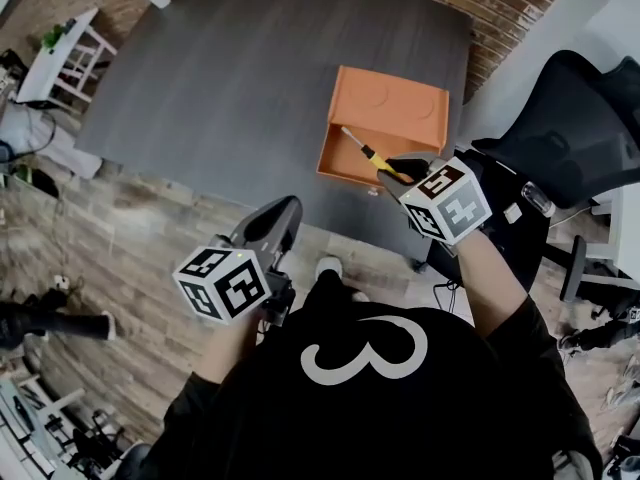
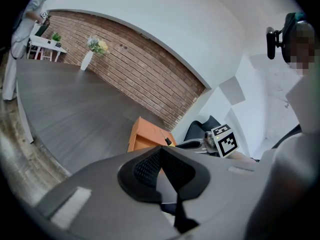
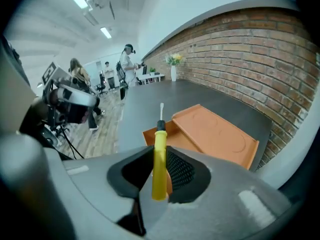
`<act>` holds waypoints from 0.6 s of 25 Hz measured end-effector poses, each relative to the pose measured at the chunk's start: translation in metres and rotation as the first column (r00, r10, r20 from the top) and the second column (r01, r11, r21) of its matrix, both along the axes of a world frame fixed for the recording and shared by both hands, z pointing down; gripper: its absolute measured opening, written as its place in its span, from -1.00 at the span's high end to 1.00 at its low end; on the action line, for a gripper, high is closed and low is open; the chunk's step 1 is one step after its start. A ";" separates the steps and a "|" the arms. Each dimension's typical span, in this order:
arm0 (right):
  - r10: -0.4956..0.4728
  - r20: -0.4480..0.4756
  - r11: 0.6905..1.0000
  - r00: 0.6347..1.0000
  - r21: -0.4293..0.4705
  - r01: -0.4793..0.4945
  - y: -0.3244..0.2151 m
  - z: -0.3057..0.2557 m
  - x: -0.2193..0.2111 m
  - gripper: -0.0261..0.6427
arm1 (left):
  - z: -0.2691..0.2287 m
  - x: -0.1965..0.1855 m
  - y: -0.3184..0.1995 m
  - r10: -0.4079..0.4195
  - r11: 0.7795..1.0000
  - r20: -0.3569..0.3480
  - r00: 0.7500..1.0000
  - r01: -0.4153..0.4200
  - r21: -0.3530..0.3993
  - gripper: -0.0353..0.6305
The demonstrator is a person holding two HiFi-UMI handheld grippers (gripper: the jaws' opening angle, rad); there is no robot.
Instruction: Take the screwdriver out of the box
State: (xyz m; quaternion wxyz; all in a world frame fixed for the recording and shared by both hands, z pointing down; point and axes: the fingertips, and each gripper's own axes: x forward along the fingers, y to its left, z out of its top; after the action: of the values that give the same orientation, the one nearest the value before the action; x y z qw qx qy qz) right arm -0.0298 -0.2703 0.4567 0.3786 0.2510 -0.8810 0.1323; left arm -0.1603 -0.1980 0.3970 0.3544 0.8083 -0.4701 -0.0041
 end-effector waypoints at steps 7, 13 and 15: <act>0.016 0.268 1.000 0.963 0.003 -0.017 0.045 -0.050 -0.007 0.69 | -0.020 0.019 0.024 0.002 0.999 0.022 1.000 -0.003 0.050 0.86; 0.050 0.488 0.999 0.872 -0.017 -0.047 0.084 -0.084 0.003 0.69 | -0.042 0.039 0.047 0.020 0.995 0.028 0.999 -0.023 0.099 0.86; 0.082 0.546 0.996 0.834 -0.029 -0.079 0.093 -0.092 0.011 0.69 | -0.051 0.045 0.054 0.026 0.992 0.032 0.999 -0.029 0.120 0.86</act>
State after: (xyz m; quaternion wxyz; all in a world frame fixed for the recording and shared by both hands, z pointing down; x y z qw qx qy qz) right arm -0.0189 -0.1770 0.3644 0.1063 0.2386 -0.9407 0.2166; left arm -0.1153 -0.1445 0.3463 0.2976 0.8347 -0.4632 -0.0155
